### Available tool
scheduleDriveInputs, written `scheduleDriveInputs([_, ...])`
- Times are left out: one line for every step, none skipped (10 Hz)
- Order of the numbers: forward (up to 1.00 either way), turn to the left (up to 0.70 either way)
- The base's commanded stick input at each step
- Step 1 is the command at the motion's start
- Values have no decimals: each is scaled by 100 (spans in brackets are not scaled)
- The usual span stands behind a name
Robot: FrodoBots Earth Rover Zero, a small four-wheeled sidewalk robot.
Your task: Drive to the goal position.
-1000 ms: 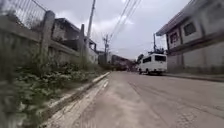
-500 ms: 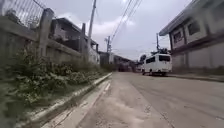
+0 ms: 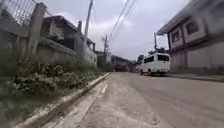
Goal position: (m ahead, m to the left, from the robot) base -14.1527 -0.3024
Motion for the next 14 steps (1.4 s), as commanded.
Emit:
scheduleDriveInputs([70, 0])
scheduleDriveInputs([70, -1])
scheduleDriveInputs([70, -2])
scheduleDriveInputs([70, -22])
scheduleDriveInputs([70, -8])
scheduleDriveInputs([70, 0])
scheduleDriveInputs([70, 0])
scheduleDriveInputs([70, 0])
scheduleDriveInputs([70, 0])
scheduleDriveInputs([70, 0])
scheduleDriveInputs([70, 0])
scheduleDriveInputs([70, 0])
scheduleDriveInputs([70, 0])
scheduleDriveInputs([70, 0])
